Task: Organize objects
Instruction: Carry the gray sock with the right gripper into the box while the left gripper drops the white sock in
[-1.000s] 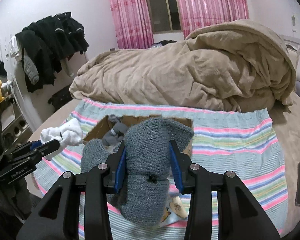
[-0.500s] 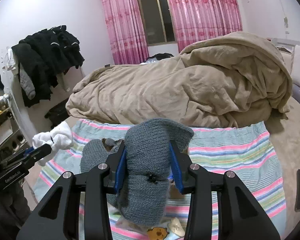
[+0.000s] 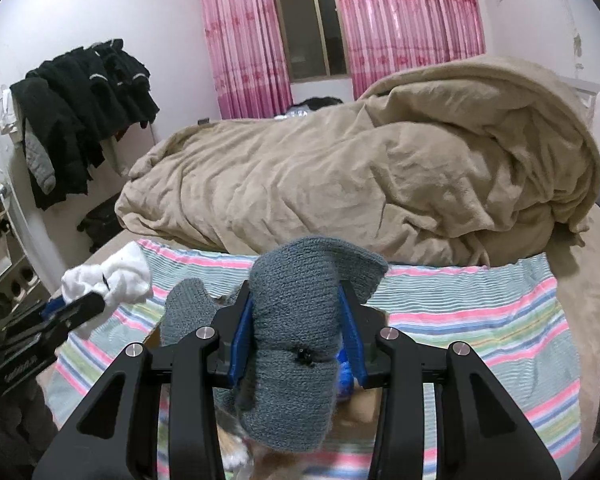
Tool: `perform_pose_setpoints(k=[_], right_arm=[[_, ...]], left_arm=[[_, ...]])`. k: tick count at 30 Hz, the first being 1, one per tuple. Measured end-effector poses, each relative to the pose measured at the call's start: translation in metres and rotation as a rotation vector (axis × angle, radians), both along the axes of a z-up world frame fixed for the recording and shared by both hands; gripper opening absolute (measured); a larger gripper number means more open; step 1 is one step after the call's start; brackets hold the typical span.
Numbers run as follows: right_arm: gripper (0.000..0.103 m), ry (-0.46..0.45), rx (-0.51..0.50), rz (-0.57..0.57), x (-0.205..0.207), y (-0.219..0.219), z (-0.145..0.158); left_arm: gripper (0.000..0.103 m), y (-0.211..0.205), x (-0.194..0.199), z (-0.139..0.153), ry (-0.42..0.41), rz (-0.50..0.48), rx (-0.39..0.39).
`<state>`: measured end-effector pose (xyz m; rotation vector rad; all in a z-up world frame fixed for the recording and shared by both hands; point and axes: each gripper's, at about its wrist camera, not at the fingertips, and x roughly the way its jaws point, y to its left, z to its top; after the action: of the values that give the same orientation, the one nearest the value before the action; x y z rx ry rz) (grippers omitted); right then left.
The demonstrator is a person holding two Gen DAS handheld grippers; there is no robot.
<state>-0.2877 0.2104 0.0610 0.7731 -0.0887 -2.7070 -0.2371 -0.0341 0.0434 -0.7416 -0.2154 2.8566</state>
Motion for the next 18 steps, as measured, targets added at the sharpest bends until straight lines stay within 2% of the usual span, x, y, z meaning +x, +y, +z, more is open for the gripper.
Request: perform_pose_setpoints(k=[6,13,18], right_arm=[[0.042,-0.058,0.016,0.032,-0.031,-0.024,-0.021],[0.042,-0.146,0.042,0.057,-0.052,-0.051,-0.053],[0.043,-0.246,0.036,0.079,-0.065,-0.065,-0.08]], left_arm=[[0.031,-0.003,-0.02,-0.018,-0.058,0.003,0.004],[0.031,-0.003,-0.024,-0.027,-0.052,0.006,0.002],[0.031,-0.001,-0.028,-0.037,-0.067,0.005,0.009]])
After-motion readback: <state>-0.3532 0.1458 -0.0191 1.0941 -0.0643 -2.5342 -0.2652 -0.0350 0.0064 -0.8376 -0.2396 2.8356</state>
